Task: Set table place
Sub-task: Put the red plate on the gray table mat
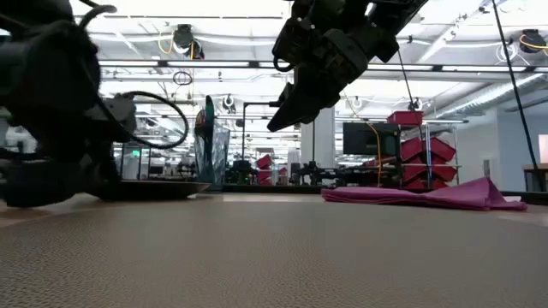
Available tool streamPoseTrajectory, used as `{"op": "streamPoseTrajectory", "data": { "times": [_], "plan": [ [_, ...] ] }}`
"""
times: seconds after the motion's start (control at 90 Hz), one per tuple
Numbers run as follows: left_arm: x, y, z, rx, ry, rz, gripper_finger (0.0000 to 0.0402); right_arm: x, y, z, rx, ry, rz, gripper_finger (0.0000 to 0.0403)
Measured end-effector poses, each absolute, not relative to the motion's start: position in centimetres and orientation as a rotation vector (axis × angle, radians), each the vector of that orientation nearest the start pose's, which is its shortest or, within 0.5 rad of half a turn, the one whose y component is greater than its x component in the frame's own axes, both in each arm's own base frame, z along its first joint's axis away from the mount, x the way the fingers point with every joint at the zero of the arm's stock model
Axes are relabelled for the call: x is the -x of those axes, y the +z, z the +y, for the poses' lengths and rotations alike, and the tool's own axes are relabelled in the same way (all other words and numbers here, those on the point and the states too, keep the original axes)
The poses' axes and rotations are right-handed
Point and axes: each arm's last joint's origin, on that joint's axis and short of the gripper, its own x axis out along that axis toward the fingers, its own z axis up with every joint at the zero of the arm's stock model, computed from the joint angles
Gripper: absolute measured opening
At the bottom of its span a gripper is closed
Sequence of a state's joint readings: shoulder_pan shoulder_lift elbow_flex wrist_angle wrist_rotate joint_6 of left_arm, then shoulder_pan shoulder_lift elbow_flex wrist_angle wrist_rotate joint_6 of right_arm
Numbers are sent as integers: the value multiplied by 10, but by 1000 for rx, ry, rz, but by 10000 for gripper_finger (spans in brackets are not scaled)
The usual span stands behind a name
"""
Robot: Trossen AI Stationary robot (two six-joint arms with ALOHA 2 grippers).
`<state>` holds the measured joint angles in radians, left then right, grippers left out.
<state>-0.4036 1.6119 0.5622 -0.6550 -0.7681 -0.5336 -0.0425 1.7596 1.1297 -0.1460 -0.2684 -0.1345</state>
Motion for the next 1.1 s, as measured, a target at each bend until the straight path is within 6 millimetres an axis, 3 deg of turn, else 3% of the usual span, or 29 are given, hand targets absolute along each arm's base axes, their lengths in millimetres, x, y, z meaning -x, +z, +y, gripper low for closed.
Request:
{"op": "streamPoseTrajectory", "data": {
  "times": [0.156, 0.278, 0.367, 0.689, 1.1],
  "plan": [
    [-194, 96, -49, -492, 614, 1257, 113, -372, 201, -8, 1, 263, 745, 59],
    [-198, 96, -43, -491, 610, 1260, 32, -372, 201, -5, -6, 266, 746, 59],
    [-200, 96, -39, -541, 652, 1224, 11, -372, 201, -2, -3, 273, 747, 59],
    [-201, 97, -42, -614, 662, 1186, 2, -370, 199, 4, -15, 284, 767, 59],
    [-215, 114, -66, -741, 583, 1123, 1, -370, 198, 4, -20, 278, 769, 59]
  ]
}}
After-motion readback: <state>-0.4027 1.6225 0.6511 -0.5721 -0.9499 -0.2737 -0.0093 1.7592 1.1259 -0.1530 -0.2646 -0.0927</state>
